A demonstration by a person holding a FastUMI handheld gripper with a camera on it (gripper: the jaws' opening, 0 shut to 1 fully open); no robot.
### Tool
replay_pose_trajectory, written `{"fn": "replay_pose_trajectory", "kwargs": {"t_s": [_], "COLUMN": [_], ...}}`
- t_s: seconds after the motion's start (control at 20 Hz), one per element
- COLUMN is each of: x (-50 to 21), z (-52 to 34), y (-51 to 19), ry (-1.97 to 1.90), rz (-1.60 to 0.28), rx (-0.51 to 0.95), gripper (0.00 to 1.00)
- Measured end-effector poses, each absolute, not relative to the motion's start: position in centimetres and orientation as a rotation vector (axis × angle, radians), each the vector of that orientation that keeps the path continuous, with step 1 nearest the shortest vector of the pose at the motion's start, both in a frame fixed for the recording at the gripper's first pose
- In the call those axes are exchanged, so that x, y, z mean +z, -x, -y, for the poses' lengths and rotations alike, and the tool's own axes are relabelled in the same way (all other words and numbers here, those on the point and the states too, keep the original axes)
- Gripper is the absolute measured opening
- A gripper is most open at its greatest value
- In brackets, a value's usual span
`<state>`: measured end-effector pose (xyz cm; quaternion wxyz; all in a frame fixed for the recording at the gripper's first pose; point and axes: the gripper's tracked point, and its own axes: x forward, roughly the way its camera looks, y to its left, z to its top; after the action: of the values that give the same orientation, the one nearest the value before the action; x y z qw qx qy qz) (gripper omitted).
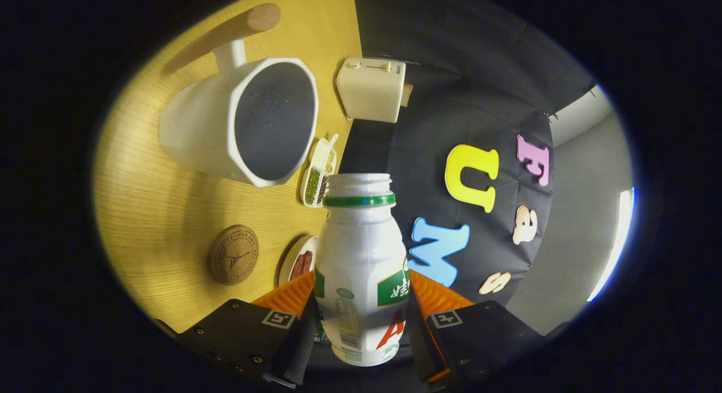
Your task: Take the bottle from table, then pour the juice into the cup, finally place the bottle on the coaster
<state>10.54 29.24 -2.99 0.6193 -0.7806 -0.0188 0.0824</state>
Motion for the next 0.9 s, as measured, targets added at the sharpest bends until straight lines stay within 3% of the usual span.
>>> {"fn": "replay_pose_trajectory", "kwargs": {"t_s": [0.9], "x": [-3.36], "z": [-28.32], "y": [-10.73], "ry": [1.485], "rz": [0.020], "rx": [0.192], "gripper": [0.71]}}
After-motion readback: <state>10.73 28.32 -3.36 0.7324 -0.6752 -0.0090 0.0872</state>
